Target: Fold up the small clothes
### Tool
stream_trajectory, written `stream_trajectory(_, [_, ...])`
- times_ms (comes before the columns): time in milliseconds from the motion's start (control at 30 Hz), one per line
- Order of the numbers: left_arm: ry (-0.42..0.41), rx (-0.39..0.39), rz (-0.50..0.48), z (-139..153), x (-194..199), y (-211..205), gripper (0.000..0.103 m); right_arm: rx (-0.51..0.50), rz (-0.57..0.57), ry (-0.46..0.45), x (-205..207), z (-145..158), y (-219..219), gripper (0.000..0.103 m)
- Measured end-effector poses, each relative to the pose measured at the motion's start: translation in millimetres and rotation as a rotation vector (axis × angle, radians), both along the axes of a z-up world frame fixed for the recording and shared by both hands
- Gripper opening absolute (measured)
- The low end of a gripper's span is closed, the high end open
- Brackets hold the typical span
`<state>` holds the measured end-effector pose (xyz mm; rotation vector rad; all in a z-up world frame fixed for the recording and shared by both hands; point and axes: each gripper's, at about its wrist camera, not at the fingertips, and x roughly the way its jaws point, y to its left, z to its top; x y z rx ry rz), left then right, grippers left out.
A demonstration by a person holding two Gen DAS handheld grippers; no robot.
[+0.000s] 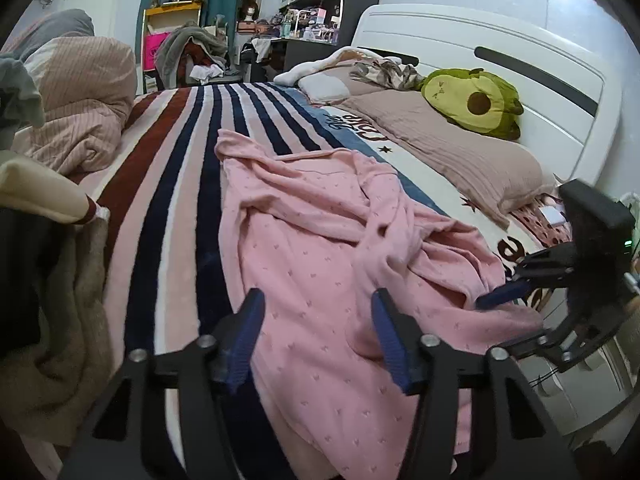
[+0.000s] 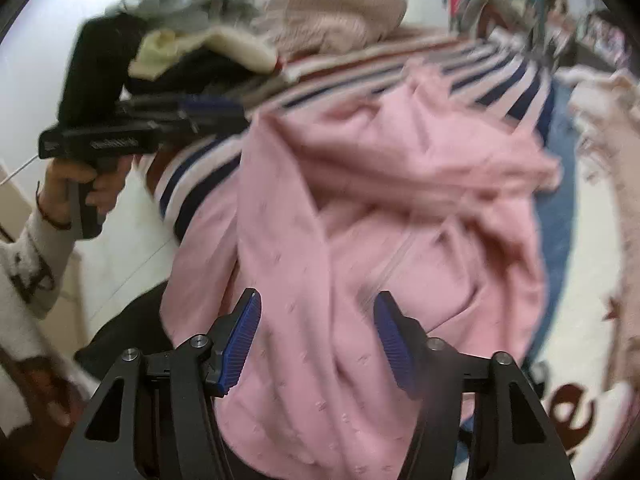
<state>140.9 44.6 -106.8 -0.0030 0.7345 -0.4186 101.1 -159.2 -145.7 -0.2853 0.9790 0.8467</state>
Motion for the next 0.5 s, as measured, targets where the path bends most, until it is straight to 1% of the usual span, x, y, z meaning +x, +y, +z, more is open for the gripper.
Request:
stream_trajectory(33, [-0.002, -0.001, 0.001, 0, -3, 0, 0.055, -0.010, 0.011, 0.017, 0, -4, 1, 0.046])
stream_trajectory(100, [0.003, -0.018, 0.005, -1, -6, 0, 0.056, -0.031, 0.058, 0.041, -4, -11, 7, 0.044])
stream_trajectory(200, [0.011, -0.039, 0.013, -2, -10, 2, 0.056, -0.056, 0.093, 0.043, -12, -15, 17, 0.004])
stream_trajectory(233, [0.008, -0.041, 0.016, -2, -11, 3, 0.056, -0.067, 0.098, 0.038, -14, -14, 20, 0.002])
stream_trajectory(267, [0.006, -0.044, 0.017, -1, -13, 4, 0.056, -0.050, 0.100, 0.039, -15, -12, 20, 0.002])
stream_trajectory(400, [-0.021, -0.052, 0.025, 7, -20, 12, 0.056, 0.076, 0.111, 0.079, -14, 8, 31, 0.002])
stream_trajectory(433, [-0.030, -0.052, 0.029, 9, -22, 15, 0.056, 0.110, 0.123, 0.087, -15, 13, 37, 0.002])
stream_trajectory(500, [-0.048, -0.048, 0.042, 14, -26, 24, 0.056, 0.147, 0.152, 0.102, -17, 18, 54, 0.002])
